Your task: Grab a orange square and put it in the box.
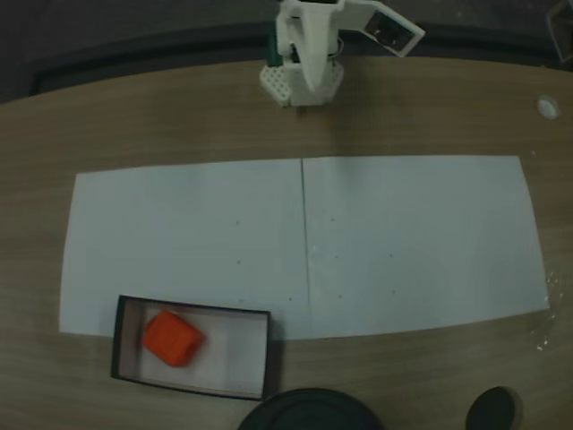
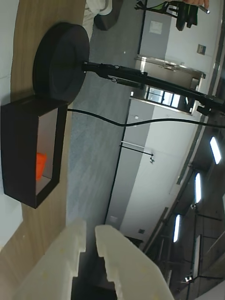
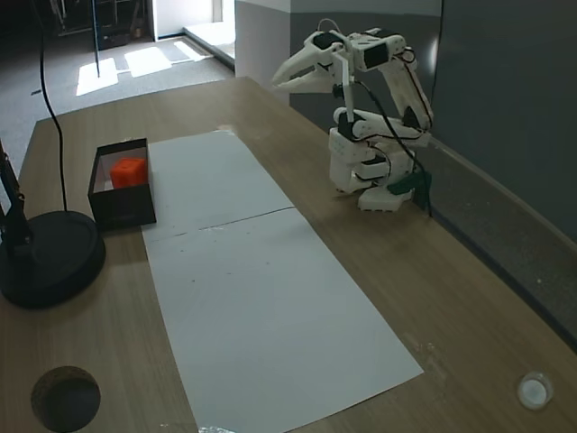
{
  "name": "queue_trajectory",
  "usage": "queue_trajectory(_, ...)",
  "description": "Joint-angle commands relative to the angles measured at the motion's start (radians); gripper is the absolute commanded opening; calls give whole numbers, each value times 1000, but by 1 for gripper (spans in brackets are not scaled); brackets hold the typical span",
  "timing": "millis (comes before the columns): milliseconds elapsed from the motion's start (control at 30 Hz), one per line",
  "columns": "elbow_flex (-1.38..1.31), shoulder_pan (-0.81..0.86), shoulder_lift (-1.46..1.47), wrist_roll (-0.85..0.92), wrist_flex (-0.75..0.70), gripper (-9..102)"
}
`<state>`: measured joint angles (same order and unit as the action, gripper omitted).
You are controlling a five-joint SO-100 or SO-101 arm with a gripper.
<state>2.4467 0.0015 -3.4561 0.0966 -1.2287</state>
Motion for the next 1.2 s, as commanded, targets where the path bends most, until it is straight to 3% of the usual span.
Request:
queue_trajectory(0,140,-18,-18,-84,64,0)
queue_trajectory(300,482,-38,-18,-104,190,0)
queue_trajectory(533,620,-40,-18,-104,186,0)
queue_trajectory(700,606,-40,-18,-101,132,0)
queue_trajectory(867,555,-40,-18,-106,-60,0)
queue_trajectory(1167,552,-40,-17,-106,-64,0)
